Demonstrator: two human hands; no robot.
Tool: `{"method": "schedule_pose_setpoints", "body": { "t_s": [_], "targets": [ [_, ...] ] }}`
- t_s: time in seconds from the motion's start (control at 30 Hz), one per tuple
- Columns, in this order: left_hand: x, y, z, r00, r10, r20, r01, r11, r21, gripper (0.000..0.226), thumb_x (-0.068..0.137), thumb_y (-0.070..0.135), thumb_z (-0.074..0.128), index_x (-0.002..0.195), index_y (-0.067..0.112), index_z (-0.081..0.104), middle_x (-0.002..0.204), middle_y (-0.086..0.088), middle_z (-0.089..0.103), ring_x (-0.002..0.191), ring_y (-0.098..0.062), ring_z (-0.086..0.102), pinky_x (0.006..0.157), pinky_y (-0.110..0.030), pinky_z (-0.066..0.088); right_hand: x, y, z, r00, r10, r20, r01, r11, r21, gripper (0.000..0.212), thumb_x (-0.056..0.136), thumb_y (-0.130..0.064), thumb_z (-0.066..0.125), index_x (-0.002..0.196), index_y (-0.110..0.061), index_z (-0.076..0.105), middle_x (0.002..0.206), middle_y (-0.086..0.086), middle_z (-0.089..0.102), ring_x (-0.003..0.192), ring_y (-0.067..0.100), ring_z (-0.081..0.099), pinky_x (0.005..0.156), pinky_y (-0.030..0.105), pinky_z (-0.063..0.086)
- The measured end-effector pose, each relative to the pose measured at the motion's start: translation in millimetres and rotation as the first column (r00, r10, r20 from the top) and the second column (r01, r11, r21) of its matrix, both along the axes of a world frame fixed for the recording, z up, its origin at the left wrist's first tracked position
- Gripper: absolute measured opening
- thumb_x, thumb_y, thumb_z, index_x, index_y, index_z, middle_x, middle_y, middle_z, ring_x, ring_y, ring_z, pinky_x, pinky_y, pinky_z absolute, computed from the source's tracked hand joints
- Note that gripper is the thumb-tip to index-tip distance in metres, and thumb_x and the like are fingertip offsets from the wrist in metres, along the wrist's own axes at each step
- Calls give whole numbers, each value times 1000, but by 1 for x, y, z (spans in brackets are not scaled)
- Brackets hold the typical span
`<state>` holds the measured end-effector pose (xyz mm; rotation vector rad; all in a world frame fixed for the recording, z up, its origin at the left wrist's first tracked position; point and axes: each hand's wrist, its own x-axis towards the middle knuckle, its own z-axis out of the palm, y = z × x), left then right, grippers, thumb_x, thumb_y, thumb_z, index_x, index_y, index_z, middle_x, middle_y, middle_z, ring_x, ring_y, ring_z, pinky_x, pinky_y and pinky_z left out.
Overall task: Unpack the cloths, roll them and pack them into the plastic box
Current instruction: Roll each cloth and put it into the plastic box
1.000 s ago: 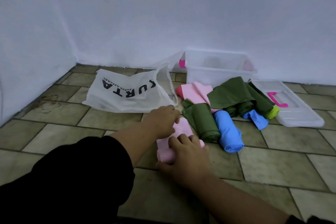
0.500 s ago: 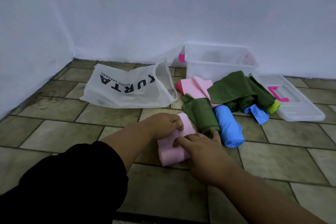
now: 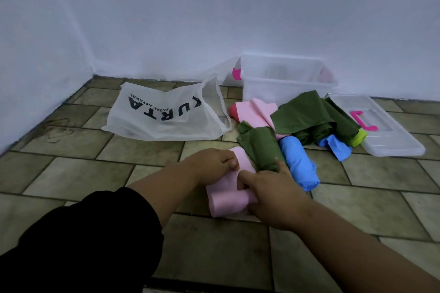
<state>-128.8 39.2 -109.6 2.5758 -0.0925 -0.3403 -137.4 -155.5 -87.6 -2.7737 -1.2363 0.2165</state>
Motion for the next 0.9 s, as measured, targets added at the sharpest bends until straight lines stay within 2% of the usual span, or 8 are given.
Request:
{"method": "schedule_pose_setpoints", "body": {
  "t_s": [0.17,0.33,0.43,0.47,0.6,0.7,0.77,0.9],
  "targets": [
    [-2,0,7,999,-10,-43,9,1000,-5,25,99,28,39,109,26,62,116,-2,62,104,-21,52,89,-32,39,13,8,7,996,-11,-91,8,1000,-29,26,80,-46,57,102,-37,47,94,-10,67,94,15,59,102,43,22],
    [-12,-3,24,995,-20,-93,16,999,-46,24,97,21,45,112,14,62,123,-6,59,111,-21,51,93,-29,40,24,21,11,987,-29,-155,15,996,-92,32,87,-42,50,118,-40,49,110,-9,64,104,17,56,90,42,20],
    [-20,3,33,994,80,-68,-90,985,-149,16,86,24,61,101,23,65,112,4,63,102,-13,55,79,-24,44,27,26,10,983,-39,-178,18,993,-119,33,89,-42,48,121,-37,49,114,-7,63,107,18,55,93,44,20],
    [-22,4,34,994,61,-85,-71,991,-110,19,83,29,65,102,27,63,108,7,62,99,-11,55,73,-22,42,27,26,9,983,-43,-180,21,992,-123,32,89,-43,48,121,-37,49,112,-7,63,106,18,55,93,45,20],
    [-26,0,27,983,2,-182,15,996,90,25,84,33,65,106,30,53,114,4,57,98,-13,52,77,-24,40,25,25,6,997,-33,-72,22,989,-147,33,91,-50,42,120,-38,52,113,-3,53,110,19,48,95,48,22],
    [-22,0,26,982,24,-185,-6,995,95,26,87,30,62,112,26,54,119,1,57,96,-12,50,78,-26,38,19,18,2,996,-30,78,36,997,-70,43,89,-56,39,128,-40,46,117,-3,49,111,19,44,99,49,21],
    [-20,2,28,982,16,-186,6,993,114,29,88,30,61,116,23,55,121,0,57,95,-12,48,79,-25,37,14,10,0,990,-36,136,34,999,18,45,82,-56,46,122,-36,43,113,-6,54,109,18,49,103,53,18],
    [-15,1,28,991,-3,-134,31,978,206,31,90,30,57,121,25,57,126,-1,57,106,-15,52,83,-25,38,11,-1,-5,982,-30,188,30,1000,0,40,76,-46,54,113,-33,47,114,-8,49,112,17,44,105,55,12]
  ]
}}
